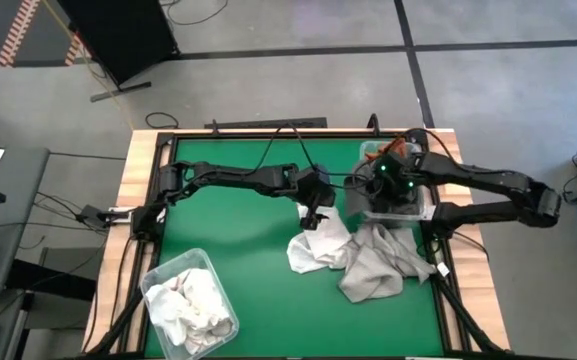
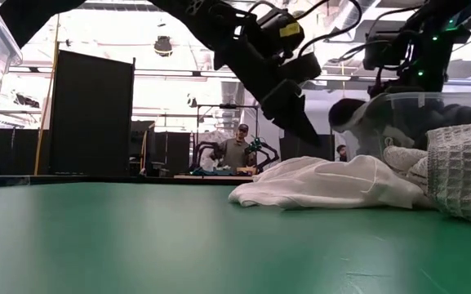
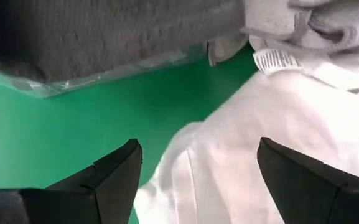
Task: Sort towels by color in basket
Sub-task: Put the gray microfiber towel into the top transparent bin
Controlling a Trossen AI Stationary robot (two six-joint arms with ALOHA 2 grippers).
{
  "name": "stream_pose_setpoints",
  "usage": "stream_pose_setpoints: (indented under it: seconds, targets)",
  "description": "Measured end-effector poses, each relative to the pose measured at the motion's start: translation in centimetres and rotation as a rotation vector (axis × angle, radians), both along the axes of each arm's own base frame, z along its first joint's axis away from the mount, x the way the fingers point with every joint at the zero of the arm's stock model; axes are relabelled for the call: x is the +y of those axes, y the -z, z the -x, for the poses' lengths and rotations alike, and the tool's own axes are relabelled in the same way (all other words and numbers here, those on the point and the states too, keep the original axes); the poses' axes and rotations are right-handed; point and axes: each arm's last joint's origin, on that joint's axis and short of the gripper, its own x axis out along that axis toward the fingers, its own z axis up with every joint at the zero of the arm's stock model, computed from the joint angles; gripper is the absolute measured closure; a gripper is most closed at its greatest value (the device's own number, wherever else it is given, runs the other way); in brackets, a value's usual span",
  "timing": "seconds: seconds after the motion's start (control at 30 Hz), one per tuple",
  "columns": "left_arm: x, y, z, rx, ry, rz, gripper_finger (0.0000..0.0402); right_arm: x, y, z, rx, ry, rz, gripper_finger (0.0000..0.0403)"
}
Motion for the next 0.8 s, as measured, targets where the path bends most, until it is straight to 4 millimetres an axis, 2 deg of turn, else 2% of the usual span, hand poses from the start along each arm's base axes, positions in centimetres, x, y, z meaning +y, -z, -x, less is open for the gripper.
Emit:
stream_pose_setpoints:
  seconds: [0.17, 0.47, 0.67, 0.8]
  targets:
    - [0.5, -0.9, -0.7, -0.119, -0.021, -0.005, 0.0095, -0.2, 0.4, -0.2, 0.017, 0.039, -0.029, 0.0362]
    - [3.3, -2.0, -0.9, -0.258, -0.064, 0.082, 0.0095, -0.5, 1.8, -1.1, 0.071, 0.072, -0.112, 0.0354]
    - [5.0, -2.2, -0.5, -0.282, -0.015, 0.225, 0.0095, -0.3, 1.6, -1.4, 0.026, 0.070, -0.091, 0.0320]
    - [6.1, -2.7, -0.4, -0.334, -0.045, 0.273, 0.0095, -0.3, 1.4, -1.3, 0.013, 0.085, -0.088, 0.0290]
